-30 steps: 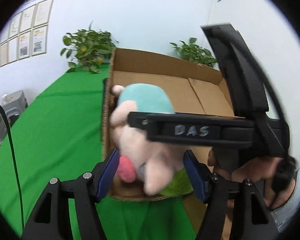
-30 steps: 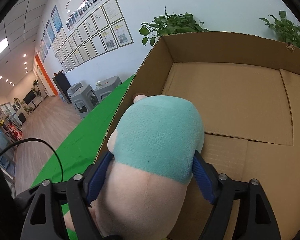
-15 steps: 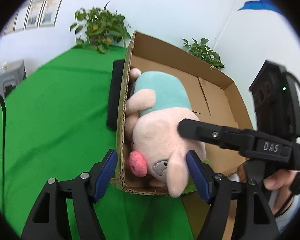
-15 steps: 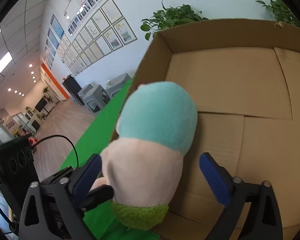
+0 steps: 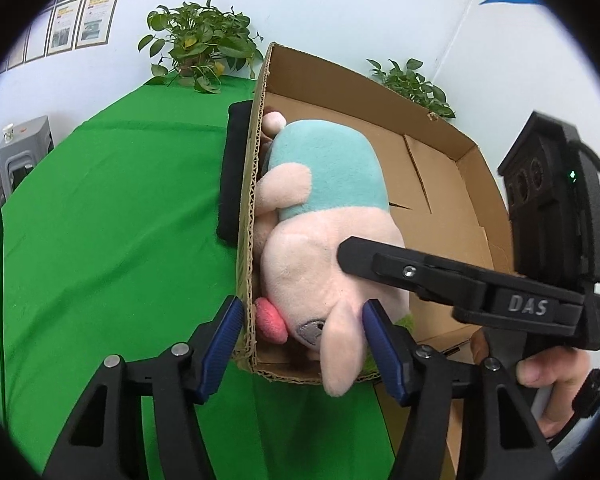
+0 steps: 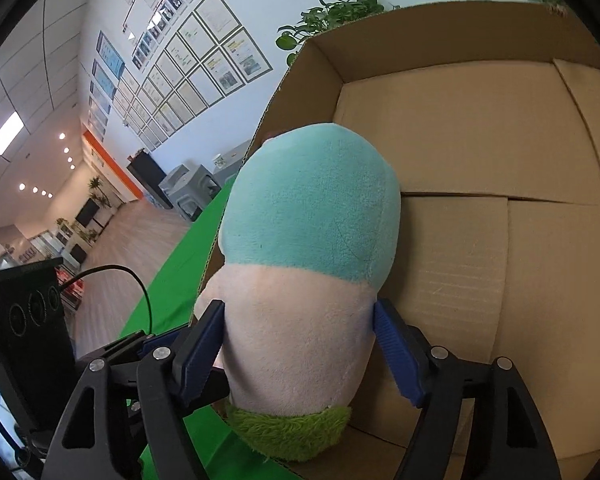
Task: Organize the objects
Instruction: 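Carry the plush toy over the cardboard tray and lower it inside, then open the right gripper to release the plush and withdraw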
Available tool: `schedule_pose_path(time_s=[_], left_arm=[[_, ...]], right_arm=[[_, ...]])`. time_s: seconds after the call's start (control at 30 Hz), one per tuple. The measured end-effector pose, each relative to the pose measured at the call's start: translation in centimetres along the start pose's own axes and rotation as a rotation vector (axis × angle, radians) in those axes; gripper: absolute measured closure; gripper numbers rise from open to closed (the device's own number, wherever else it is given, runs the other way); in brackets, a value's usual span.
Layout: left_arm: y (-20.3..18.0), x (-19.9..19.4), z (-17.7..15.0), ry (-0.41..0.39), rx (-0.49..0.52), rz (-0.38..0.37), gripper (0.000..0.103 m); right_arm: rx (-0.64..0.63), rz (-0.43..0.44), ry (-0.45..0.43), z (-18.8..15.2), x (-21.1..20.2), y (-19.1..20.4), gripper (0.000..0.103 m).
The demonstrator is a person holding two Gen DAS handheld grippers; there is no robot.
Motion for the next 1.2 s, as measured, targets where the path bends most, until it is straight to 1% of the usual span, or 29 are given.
schedule_pose_path(time_s=[0.03, 0.07, 0.13, 0.2, 0.27, 0.3, 0.33, 0.37, 0.4, 0.43, 0.47, 0.5, 0.53, 0.57, 0.67, 0.77, 0.87, 0.93, 1.03, 1.07, 1.1, 1.2], left_arm=[[0.0, -0.1, 0.0, -0.002, 0.003, 0.001, 0.041], [-0.1, -0.3, -0.1, -0.006, 0.004, 0.008, 0.041], [-0.2, -0.7, -0.3, -0.010, 0.007, 0.021, 0.041], [-0.6, -1.6, -0.5, -0.029, 0.021, 0.072, 0.041], [-1.3, -2.5, -0.8, -0.048, 0.054, 0.148, 0.041], [-1.9, -3.2, -1.1, -0.059, 0.077, 0.186, 0.041], [-2.3, -3.5, -1.2, -0.067, 0.087, 0.197, 0.041], [-2.8, -4.0, -1.4, -0.081, 0.096, 0.204, 0.038], [-3.3, -4.5, -1.7, -0.098, 0.101, 0.203, 0.032], [-4.0, -5.1, -1.9, -0.120, 0.106, 0.200, 0.029], [-4.5, -5.5, -2.1, -0.137, 0.110, 0.202, 0.024], [-5.4, -5.9, -2.4, -0.155, 0.119, 0.206, 0.023], [-5.9, -6.1, -2.6, -0.162, 0.126, 0.206, 0.023], [-6.3, -6.3, -2.9, -0.167, 0.131, 0.204, 0.023], [-8.2, -6.3, -3.1, -0.181, 0.144, 0.200, 0.023], [-9.3, -6.2, -3.3, -0.179, 0.141, 0.203, 0.023], [-10.2, -6.6, -4.0, -0.181, 0.140, 0.187, 0.023], [-10.8, -7.1, -4.6, -0.185, 0.147, 0.187, 0.023], [-11.4, -7.9, -5.2, -0.189, 0.149, 0.197, 0.023], [-11.7, -8.1, -5.4, -0.187, 0.171, 0.176, 0.023], [-11.8, -8.3, -5.6, -0.187, 0.172, 0.176, 0.023], [-12.4, -8.9, -6.4, -0.191, 0.175, 0.189, 0.023]], right_arm=[[0.005, -0.015, 0.000, 0.0, -0.3, 0.1, 0.020], [0.010, -0.025, -0.001, -0.1, -0.7, 0.2, 0.016], [0.007, -0.052, -0.022, -0.4, -2.3, 0.4, 0.014], [-0.007, -0.090, -0.077, -1.1, -4.8, 0.5, 0.001], [-0.015, -0.132, -0.129, -2.3, -7.5, 0.5, 0.000], [-0.014, -0.170, -0.153, -3.1, -8.8, 0.3, 0.000], [-0.013, -0.212, -0.173, -4.1, -10.0, 0.2, 0.000], [-0.014, -0.254, -0.193, -5.1, -11.0, -0.1, 0.000], [-0.016, -0.297, -0.210, -6.2, -12.0, -0.2, 0.000], [-0.015, -0.337, -0.222, -7.2, -12.9, -0.4, 0.000], [-0.009, -0.395, -0.226, -8.3, -13.7, -0.7, 0.000], [0.005, -0.477, -0.231, -9.4, -14.4, -0.9, 0.000], [0.023, -0.536, -0.242, -10.5, -15.3, -1.2, 0.000], [0.037, -0.554, -0.248, -11.6, -16.1, -1.6, 0.000], [0.055, -0.565, -0.248, -13.7, -18.1, -2.7, 0.000], [0.052, -0.559, -0.269, -15.2, -19.6, -2.4, 0.000], [0.056, -0.557, -0.285, -17.4, -21.3, -2.6, 0.000], [0.064, -0.538, -0.285, -18.9, -21.9, -3.2, 0.000], [0.060, -0.516, -0.283, -19.8, -22.3, -3.2, 0.000], [0.057, -0.506, -0.283, -20.3, -22.5, -3.0, 0.000], [0.054, -0.498, -0.281, -20.6, -22.5, -3.0, 0.000], [0.042, -0.477, -0.283, -21.5, -22.8, -2.5, 0.000]])
Point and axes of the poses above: each gripper's, at about its wrist camera, not at the fingertips, and x roughly the way its jaws point, y to its left, z to its top, the point moved 3 cm from there along x, roughly the way its jaws point, and after that the axes turned 9 degrees about y, right-handed, at the moved point
